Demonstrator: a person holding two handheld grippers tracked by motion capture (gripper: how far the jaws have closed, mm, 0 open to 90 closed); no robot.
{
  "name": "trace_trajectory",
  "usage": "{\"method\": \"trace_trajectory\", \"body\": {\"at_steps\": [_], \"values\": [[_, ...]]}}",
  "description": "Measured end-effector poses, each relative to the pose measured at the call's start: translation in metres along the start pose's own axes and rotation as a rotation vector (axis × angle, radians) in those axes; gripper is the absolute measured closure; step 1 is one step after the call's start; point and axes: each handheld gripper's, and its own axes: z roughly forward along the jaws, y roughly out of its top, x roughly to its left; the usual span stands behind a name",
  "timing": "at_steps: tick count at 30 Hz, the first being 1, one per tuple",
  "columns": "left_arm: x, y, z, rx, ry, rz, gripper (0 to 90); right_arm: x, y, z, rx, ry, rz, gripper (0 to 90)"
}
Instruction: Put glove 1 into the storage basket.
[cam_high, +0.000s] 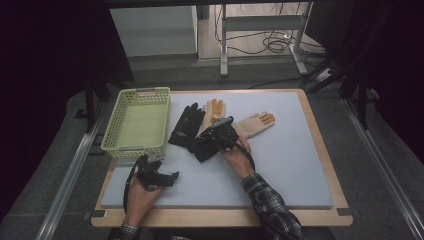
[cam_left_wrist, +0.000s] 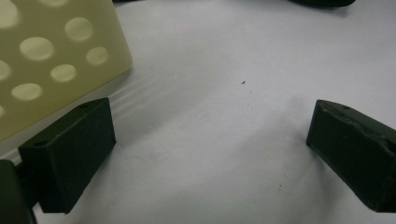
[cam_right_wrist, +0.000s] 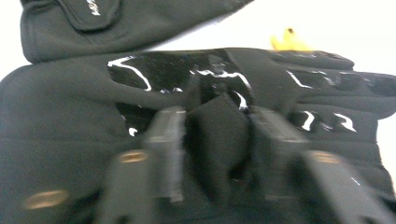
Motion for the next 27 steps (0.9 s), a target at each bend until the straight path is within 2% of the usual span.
{"method": "trace_trajectory", "body": {"at_steps": [2, 5, 10, 20, 27], "values": [[0.0, 0.0, 0.0, 0.0, 0.0, 0.0, 1.5, -0.007, -0.002, -0.001, -0.007, 0.041, 0.024, 78.7], [0.0, 0.0, 0.0, 0.0, 0.0, -0.001, 1.4, -0.011, -0.004, -0.002, -0.02, 0.085, 0.051, 81.6], [0.0, 0.0, 0.0, 0.0, -0.001, -0.001, 1.4, -0.011, -0.001, -0.011, -0.036, 0.099, 0.032, 82.4], [0.0, 0.0, 0.0, 0.0, -0.001, -0.002, 1.5, -0.009, 0.0, -0.054, -0.085, 0.211, -0.022, 82.5], [0.0, 0.0, 0.0, -0.004, 0.0, -0.003, 1.4, -0.004, -0.011, -0.09, -0.1, 0.309, -0.051, 82.5]]}}
